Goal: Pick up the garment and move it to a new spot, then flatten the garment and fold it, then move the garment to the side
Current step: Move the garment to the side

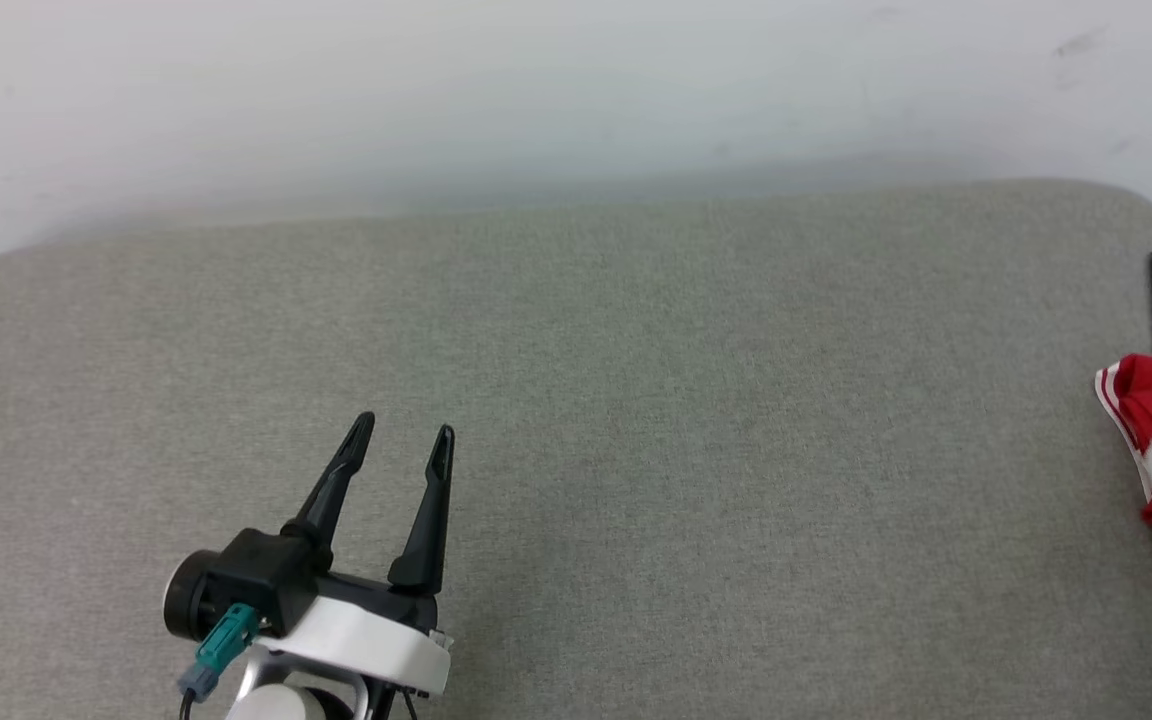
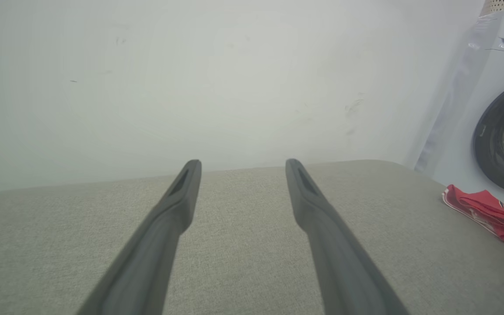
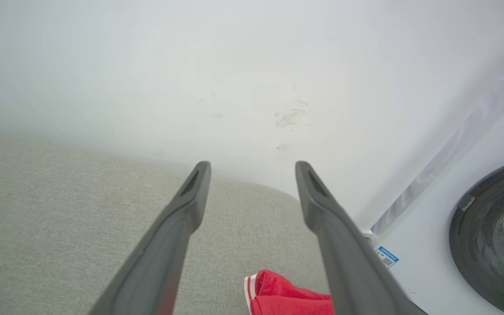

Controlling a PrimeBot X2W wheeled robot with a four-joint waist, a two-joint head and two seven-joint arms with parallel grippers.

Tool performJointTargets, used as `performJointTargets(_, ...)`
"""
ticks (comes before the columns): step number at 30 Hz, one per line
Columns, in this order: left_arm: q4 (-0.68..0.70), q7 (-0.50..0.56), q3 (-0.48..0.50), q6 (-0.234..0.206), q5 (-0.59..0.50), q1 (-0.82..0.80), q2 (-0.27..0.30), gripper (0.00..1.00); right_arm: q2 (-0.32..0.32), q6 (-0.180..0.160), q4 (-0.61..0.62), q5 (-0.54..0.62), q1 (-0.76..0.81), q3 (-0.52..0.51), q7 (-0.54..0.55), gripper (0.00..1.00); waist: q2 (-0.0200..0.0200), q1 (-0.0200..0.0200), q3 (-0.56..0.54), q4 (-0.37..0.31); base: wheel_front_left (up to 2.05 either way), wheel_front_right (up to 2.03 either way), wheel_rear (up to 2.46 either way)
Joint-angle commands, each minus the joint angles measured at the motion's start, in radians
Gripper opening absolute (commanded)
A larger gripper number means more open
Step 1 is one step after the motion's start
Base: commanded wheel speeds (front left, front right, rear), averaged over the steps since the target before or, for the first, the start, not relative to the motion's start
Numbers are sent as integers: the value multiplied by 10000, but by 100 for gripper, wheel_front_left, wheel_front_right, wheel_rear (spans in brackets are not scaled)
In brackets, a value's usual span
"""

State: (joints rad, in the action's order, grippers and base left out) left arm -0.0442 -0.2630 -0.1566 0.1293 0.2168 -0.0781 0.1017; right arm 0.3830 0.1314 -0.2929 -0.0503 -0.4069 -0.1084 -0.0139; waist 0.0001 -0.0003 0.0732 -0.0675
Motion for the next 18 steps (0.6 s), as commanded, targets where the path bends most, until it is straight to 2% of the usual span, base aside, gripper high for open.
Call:
performJointTargets(1,-49,-19,50,16,77,154,-31,100,-319,-17,322,-181,351,-69,-133,100,-1,3,-183,122,0,0,0)
performJointTargets(10,-391,-19,338,18,396,565,-241,100,-2606,-15,2397,-714,2793,-180,-1096,100,-1,3,-525,306,0,0,0)
performJointTargets(14,-569,-19,375,19,402,728,-315,100,-3077,-15,2479,-752,3618,110,-1636,100,-1,3,-594,341,0,0,0)
performJointTargets(18,-730,-19,573,19,521,809,-382,100,-3289,-14,2163,-979,4028,304,-2031,100,-1,3,-636,378,0,0,0)
